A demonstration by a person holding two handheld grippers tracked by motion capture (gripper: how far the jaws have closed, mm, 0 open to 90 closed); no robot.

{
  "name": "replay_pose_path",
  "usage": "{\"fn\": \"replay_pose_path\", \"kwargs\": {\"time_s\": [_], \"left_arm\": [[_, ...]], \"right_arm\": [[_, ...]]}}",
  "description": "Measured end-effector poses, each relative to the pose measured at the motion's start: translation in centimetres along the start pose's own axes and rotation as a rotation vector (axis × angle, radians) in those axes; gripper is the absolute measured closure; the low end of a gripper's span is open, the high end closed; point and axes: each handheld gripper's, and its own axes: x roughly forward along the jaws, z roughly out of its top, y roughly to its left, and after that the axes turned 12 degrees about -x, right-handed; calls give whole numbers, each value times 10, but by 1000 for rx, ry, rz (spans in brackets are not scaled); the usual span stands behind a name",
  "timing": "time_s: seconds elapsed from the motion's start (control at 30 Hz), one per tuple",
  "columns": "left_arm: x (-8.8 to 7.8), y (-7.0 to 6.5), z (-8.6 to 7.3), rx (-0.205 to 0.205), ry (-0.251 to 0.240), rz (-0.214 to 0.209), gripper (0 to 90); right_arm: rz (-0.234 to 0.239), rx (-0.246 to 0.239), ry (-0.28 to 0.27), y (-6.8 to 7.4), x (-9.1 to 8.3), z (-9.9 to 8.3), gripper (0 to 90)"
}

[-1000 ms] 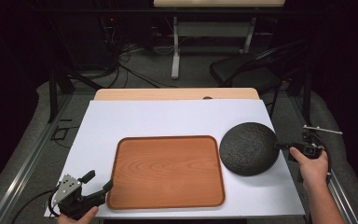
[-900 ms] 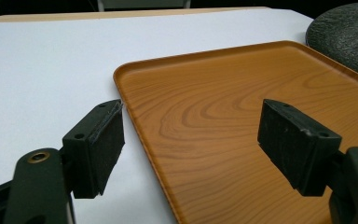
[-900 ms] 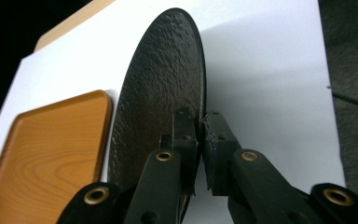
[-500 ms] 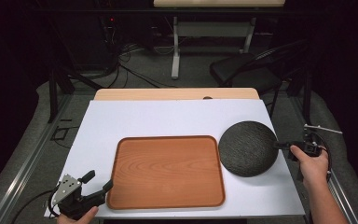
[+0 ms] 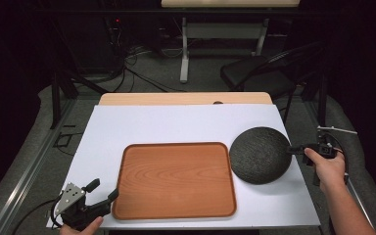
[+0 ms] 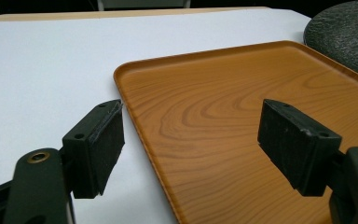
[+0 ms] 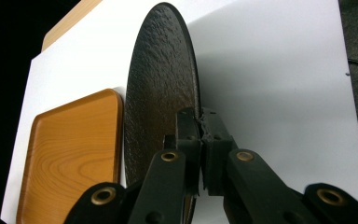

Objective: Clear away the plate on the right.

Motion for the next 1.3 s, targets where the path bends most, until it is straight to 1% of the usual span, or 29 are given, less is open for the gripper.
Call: {"fn": "replay_pose_path", "kwargs": {"time_s": [0.1,0.23,0.27,0.33,0.43,0.47,0.5,0.63,0.67,0.73,0.8,0.83,0.87,1.07,1.1,1.13,1.27,1.3], "left_arm": [[0,0,0,1,2,0,229],[0,0,0,-2,2,-2,229],[0,1,0,-3,1,-3,229],[0,1,0,-4,2,-1,228],[0,0,0,-4,2,0,228],[0,0,0,-4,1,0,229],[0,0,0,-4,2,0,228],[0,0,0,-4,2,0,228],[0,0,0,-4,2,0,228],[0,0,0,-4,2,0,228],[0,0,0,-4,2,-1,228],[0,1,0,-4,2,-1,228],[0,1,0,-4,3,-1,228],[0,1,0,-4,3,-3,228],[0,1,0,-4,3,-2,228],[0,1,0,-4,3,-3,228],[0,1,0,-3,4,-3,228],[0,1,0,-2,5,-3,228]], "right_arm": [[-5,-16,7,2,-1,3,878],[-9,-4,13,5,0,5,878],[-8,0,4,5,1,6,879],[-13,-13,4,6,1,7,879],[-24,-9,21,10,-1,9,879],[-29,-23,23,11,-1,10,879],[-33,-23,25,13,-1,11,878],[-55,-55,30,21,-2,16,879],[-58,-52,32,23,-2,17,879],[-74,-76,34,28,-3,20,879],[-87,-88,39,34,-3,23,879],[-91,-84,29,37,-2,24,878],[-101,-103,44,39,-3,26,879],[-134,-146,64,53,-2,35,879],[-136,-135,70,57,-2,37,878],[-144,-153,74,58,-2,39,878],[-159,-170,90,68,-2,46,877],[-168,-190,96,71,-2,48,877]]}}
